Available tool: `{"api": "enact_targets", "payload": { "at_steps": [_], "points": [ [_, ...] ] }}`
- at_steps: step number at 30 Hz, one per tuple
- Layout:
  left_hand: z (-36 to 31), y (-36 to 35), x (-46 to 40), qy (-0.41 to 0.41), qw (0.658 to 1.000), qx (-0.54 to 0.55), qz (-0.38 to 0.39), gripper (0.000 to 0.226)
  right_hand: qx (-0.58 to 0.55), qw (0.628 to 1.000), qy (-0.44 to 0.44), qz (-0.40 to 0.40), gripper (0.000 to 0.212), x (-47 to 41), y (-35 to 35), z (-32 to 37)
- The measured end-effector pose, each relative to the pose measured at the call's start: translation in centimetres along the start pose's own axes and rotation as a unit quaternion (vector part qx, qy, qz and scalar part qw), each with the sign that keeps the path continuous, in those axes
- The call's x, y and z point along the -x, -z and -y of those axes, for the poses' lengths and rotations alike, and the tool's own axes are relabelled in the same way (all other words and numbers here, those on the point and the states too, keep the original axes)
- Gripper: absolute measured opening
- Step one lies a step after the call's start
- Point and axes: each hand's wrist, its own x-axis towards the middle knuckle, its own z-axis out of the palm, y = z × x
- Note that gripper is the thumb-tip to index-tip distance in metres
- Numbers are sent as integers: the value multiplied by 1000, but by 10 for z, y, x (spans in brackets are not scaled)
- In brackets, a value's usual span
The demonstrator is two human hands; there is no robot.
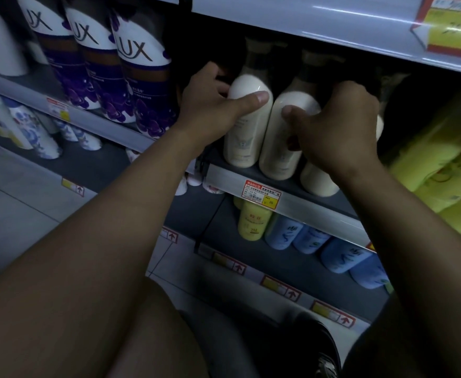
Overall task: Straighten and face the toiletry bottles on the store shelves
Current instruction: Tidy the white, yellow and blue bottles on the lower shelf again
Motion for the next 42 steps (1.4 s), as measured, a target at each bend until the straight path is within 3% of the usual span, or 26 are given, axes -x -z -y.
{"api": "enact_targets", "payload": {
  "at_steps": [6, 13, 21, 28, 34, 42],
  "points": [
    [-1, -2, 3, -20, 999, 14, -25, 65, 23, 999, 3, -39, 42, 4, -4, 7],
    [1, -4, 6, -45, 998, -3, -41, 63, 28, 999, 2, -37, 40, 7, -5, 5],
    [0, 6, 9, -90, 987, -121, -45, 64, 27, 995, 79, -63, 32, 17, 22, -7],
    [-33, 15, 32, -182, 954, -188, -149, 19, -56, 989, 109, -85, 15, 32, 58, -35],
    [-75, -14, 63, -217, 960, -152, -91, 11, 15, 986, 102, -129, 24, 32, 109, -60],
    [-98, -81, 77, -251, 961, -119, 0, 23, 188, 954, 187, -140, 27, 29, 139, -101]
  ]
}}
